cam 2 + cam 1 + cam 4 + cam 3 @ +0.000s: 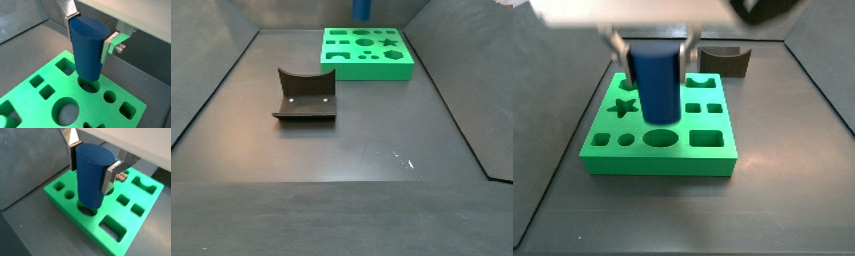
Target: Insert the oval object.
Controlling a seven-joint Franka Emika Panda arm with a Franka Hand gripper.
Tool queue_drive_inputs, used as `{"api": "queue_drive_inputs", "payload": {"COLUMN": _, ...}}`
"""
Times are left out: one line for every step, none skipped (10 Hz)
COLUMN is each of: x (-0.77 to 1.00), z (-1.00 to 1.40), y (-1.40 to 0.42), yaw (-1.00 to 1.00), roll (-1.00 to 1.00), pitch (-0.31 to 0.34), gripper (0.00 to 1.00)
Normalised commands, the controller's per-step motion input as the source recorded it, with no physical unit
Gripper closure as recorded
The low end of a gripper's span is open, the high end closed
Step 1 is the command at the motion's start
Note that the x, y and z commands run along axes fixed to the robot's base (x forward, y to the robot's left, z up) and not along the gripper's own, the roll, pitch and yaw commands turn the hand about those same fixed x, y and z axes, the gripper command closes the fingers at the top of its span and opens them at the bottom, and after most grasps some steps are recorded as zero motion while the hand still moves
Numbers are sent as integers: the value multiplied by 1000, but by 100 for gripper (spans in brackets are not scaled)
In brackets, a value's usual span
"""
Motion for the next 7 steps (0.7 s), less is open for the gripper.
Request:
{"api": "queue_drive_inputs", "payload": {"x": -151, "z": -660, "y": -54, "yaw": -34, "roll": 144, "pitch": -131, "gripper": 100}}
{"api": "queue_drive_inputs", "payload": {"x": -137, "z": -571, "y": -17, "yaw": 0, "roll": 157, "pitch": -119, "gripper": 100}}
{"api": "queue_drive_inputs", "payload": {"x": 0, "z": -480, "y": -29, "yaw": 0, "roll": 66, "pitch": -66, "gripper": 100}}
{"api": "queue_drive_inputs", "payload": {"x": 143, "z": -414, "y": -20, "yaw": 0, "roll": 0, "pitch": -4, "gripper": 100}}
{"api": "queue_drive_inputs", "payload": {"x": 300, "z": -314, "y": 0, "yaw": -91, "roll": 0, "pitch": 0, "gripper": 100}}
{"api": "queue_drive_inputs", "payload": {"x": 454, "z": -300, "y": 0, "yaw": -171, "roll": 0, "pitch": 4, "gripper": 100}}
{"api": "queue_drive_inputs", "payload": {"x": 257, "z": -351, "y": 0, "yaw": -117, "roll": 27, "pitch": 0, "gripper": 100}}
